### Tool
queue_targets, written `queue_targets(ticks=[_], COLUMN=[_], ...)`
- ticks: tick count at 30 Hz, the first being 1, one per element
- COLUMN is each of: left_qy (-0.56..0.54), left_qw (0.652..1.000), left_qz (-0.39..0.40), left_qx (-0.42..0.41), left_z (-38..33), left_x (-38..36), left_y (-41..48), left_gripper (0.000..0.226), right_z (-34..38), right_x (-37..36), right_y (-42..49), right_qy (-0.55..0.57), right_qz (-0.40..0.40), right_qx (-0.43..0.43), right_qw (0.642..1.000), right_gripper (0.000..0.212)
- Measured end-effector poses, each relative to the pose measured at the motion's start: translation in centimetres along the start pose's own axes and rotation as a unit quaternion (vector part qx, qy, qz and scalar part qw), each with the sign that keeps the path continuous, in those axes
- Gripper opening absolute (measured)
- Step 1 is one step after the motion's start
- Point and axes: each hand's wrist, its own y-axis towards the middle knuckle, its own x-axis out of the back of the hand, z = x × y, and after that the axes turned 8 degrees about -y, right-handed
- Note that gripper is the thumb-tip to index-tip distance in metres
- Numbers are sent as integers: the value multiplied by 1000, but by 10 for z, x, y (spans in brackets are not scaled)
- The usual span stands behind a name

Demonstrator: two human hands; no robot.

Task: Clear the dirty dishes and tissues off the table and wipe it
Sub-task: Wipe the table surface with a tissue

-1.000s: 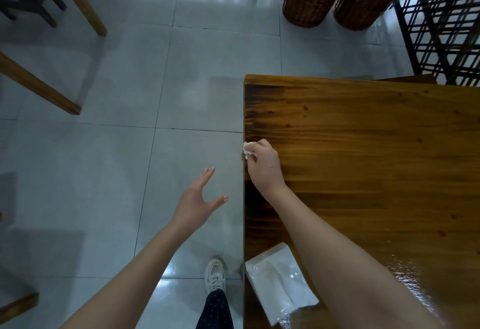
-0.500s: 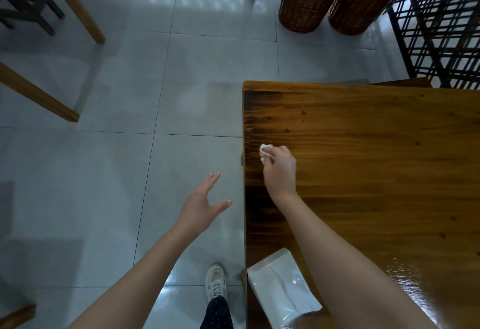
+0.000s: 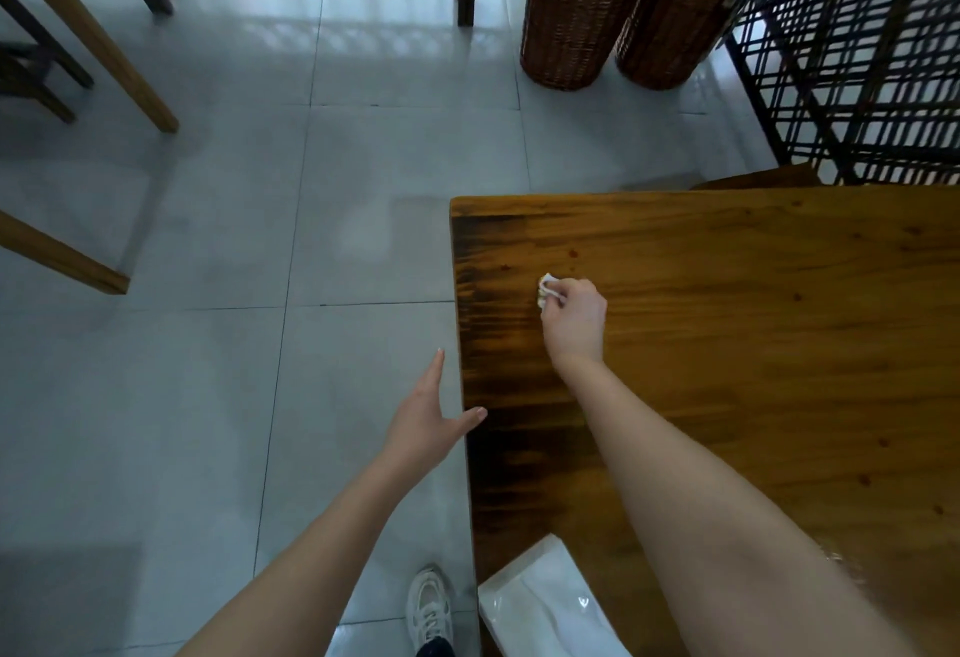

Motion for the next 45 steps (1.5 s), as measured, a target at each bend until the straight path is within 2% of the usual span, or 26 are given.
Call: queue_targets(ticks=[3, 5, 11, 14, 16, 19, 23, 26, 28, 32, 35, 37, 42, 45], left_qy=[-32, -29, -3, -14, -17, 35, 147, 165, 152, 157, 166, 165, 123, 134], left_qw=[999, 999, 1000, 1000, 999, 996, 987, 984, 987, 986, 985, 985, 991, 989], left_qz=[-11, -14, -16, -2, 16, 47, 56, 50, 49, 51, 50, 49, 58, 56], left_qx=[31, 32, -5, -21, -39, -60, -44, -33, -30, -22, -12, -8, -16, -15], left_z=[-4, -9, -25, -29, -29, -30, -38, -42, -41, -43, -47, -49, -48, -49], left_x=[3, 6, 6, 7, 10, 14, 20, 20, 19, 20, 19, 19, 22, 23], left_y=[12, 21, 40, 42, 42, 42, 47, 46, 45, 45, 44, 43, 42, 43], left_gripper=[102, 102, 102, 104, 106, 99, 98, 98, 99, 99, 99, 100, 100, 101], right_z=[-9, -7, -1, -10, -18, -32, -32, -24, -21, -5, -4, -14, -33, -18], right_x=[9, 7, -15, -7, 2, 19, 20, 12, 9, -10, -13, -2, 27, 17], right_y=[18, 16, -14, -3, 12, 43, 60, 54, 50, 31, 30, 40, 77, 78], right_qy=[-3, -9, -24, -9, -5, -1, -30, -21, -14, -22, -24, -25, -13, -9], right_qz=[-12, -18, 11, 37, 9, -57, -72, -87, -79, -21, -5, -5, -73, -64], right_qx=[-53, -47, 72, 98, 58, -41, -53, -81, -60, 54, 96, 82, -67, -60], right_qw=[999, 999, 997, 994, 998, 998, 996, 993, 995, 998, 995, 996, 995, 996], right_gripper=[28, 29, 25, 25, 26, 25, 24, 25, 26, 26, 25, 24, 24, 23])
